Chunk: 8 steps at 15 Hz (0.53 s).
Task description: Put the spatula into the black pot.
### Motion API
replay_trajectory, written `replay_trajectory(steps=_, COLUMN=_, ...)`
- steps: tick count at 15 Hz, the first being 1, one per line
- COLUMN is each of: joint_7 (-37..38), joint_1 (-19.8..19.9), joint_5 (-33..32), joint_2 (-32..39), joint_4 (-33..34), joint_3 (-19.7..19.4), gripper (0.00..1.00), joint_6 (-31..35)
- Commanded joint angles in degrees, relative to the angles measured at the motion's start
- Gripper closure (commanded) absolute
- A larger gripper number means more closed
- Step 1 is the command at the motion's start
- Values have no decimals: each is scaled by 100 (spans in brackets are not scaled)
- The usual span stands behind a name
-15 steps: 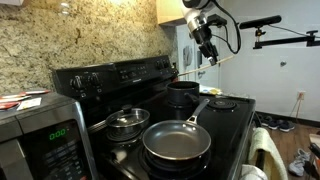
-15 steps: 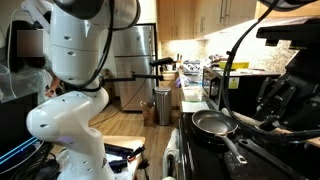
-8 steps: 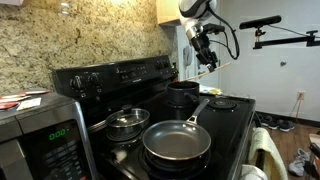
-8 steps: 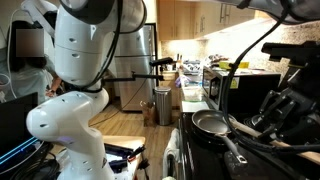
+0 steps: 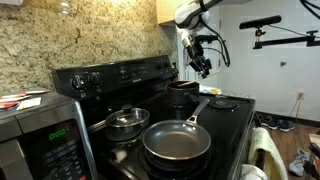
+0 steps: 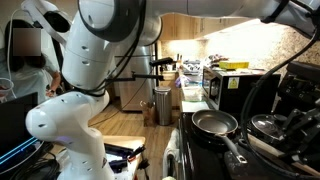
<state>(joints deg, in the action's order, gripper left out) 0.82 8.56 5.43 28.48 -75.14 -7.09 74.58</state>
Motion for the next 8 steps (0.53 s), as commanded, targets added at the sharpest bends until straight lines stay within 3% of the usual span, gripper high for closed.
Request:
replay_trajectory(steps=1, joint_7=299, joint_1=153, joint_5=197, joint_2=700, joint_4=1025, joint_3=50, gripper=93, joint_6=-470)
replay_trajectory(steps=8, joint_7=780, joint_1=327, joint_5=354, joint_2=1803, joint_4=2431, joint_3=67, gripper=93, joint_6=-1340)
